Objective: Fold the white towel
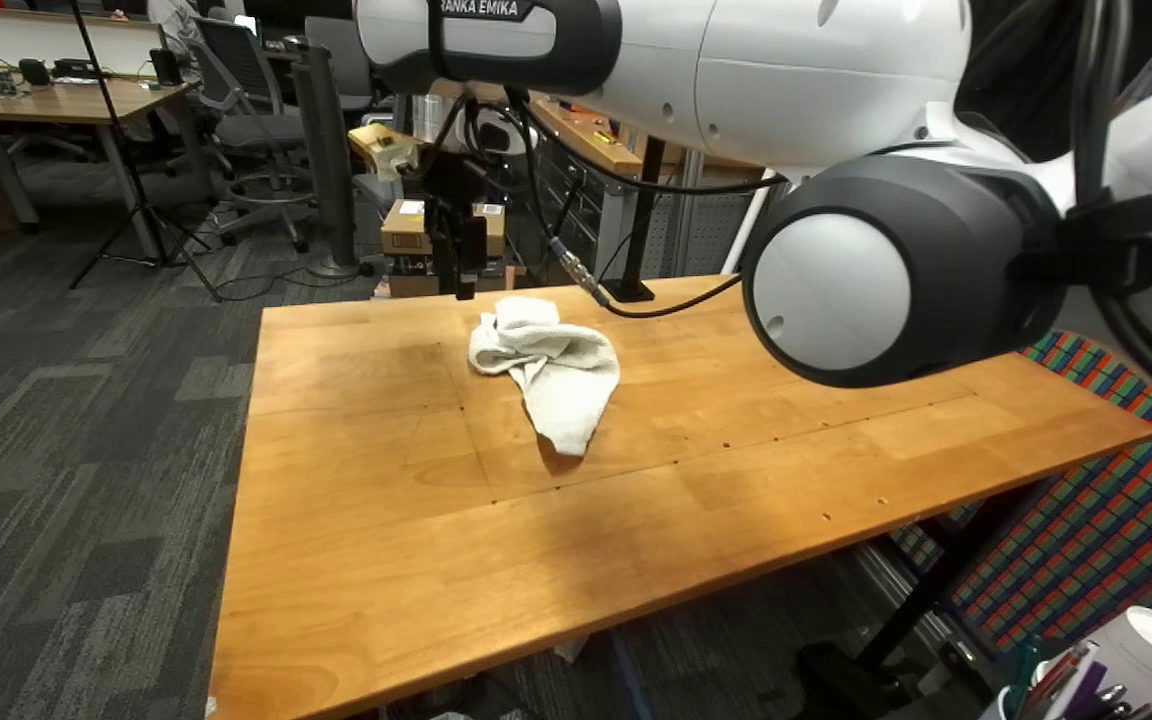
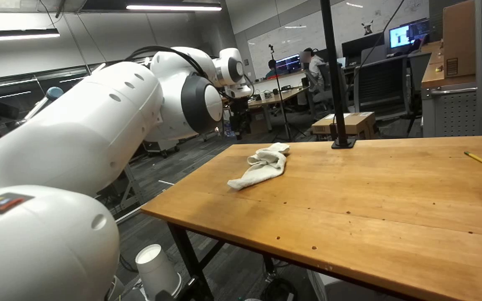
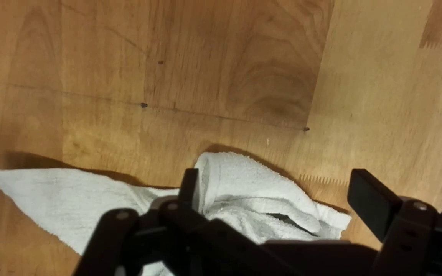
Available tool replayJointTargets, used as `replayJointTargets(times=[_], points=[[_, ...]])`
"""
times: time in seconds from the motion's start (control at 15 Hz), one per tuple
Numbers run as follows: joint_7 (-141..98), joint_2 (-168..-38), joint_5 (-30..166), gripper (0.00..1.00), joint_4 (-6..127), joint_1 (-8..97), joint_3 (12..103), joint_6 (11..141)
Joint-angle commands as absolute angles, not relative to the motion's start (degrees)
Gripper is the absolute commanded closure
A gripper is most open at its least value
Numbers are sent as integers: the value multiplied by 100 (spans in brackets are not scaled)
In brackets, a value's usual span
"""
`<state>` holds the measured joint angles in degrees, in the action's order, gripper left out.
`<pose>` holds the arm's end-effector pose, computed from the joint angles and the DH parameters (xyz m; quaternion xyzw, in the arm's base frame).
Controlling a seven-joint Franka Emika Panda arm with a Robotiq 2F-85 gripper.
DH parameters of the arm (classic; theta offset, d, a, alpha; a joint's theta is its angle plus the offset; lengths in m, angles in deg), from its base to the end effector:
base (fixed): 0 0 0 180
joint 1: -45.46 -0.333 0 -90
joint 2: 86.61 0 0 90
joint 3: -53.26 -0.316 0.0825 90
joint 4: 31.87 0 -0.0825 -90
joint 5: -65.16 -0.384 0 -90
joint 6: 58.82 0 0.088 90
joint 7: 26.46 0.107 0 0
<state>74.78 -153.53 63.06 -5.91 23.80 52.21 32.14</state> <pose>0.7354 0.3023 0.3344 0.7700 -0.6373 -0.0315 0.0020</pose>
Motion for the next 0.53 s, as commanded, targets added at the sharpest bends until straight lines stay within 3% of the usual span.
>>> replayJointTargets(times=[0.0,0.47], points=[[7721,-15414,6118,0,-631,2451,5056,3474],[7466,-15464,6236,0,-581,2405,5047,3673]])
